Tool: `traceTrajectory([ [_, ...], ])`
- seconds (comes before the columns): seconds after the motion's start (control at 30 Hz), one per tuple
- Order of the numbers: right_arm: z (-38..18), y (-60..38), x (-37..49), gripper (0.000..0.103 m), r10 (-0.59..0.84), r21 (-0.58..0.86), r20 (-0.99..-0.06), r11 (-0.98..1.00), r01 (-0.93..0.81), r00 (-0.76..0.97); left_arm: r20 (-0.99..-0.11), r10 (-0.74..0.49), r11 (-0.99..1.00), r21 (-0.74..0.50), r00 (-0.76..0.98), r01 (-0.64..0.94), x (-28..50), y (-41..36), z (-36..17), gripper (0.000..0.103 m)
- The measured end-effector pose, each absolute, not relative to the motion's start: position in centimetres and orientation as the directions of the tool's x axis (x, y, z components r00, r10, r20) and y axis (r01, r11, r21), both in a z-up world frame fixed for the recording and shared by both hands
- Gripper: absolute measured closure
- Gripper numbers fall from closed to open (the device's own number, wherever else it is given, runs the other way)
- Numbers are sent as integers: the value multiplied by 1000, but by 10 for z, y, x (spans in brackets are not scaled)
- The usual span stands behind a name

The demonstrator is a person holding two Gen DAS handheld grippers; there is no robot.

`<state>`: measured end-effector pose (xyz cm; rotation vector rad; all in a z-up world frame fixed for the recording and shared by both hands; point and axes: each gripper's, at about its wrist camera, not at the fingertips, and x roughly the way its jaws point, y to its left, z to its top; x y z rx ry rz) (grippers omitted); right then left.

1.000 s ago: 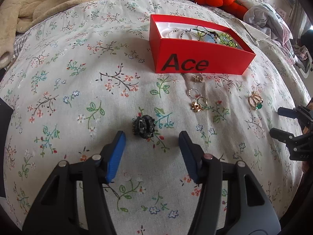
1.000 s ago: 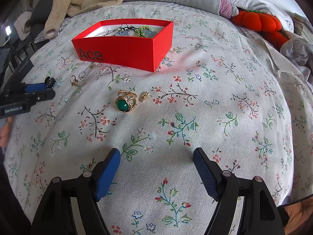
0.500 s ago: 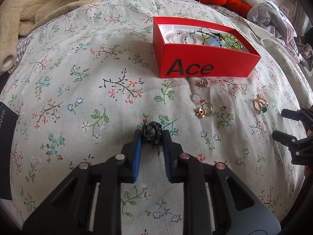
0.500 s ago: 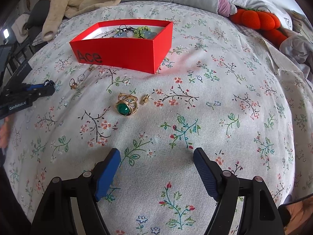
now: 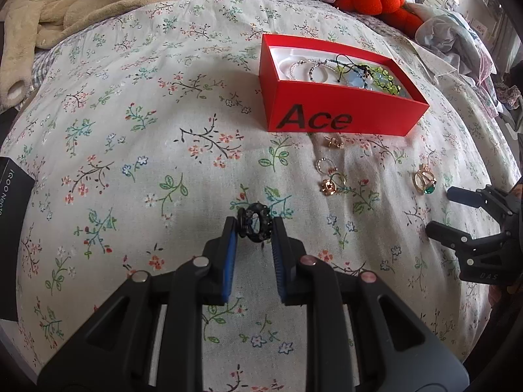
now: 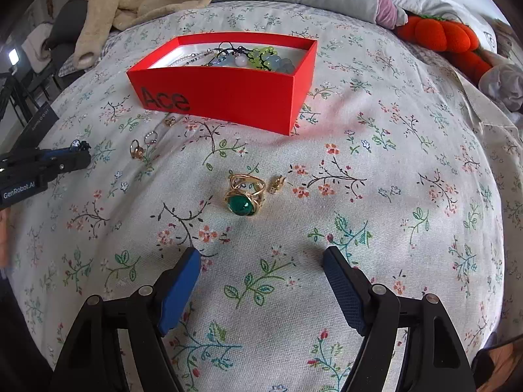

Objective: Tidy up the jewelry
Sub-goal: 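Close the right tool on the gold green-stone ring while the left tool holds the charm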

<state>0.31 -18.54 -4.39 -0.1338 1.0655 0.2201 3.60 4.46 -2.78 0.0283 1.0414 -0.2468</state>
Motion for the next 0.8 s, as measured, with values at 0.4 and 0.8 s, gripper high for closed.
traceTrajectory([
  [0.4,-43,-178,16,25,141,42,-859,977,-208,492,-856,-194,971,-99,480,216,35,43,-27,80],
  [0.8,-39,-185,17,58,173,90,-830,980,-179,530,-857,-188,972,-93,480,214,33,44,-27,80],
])
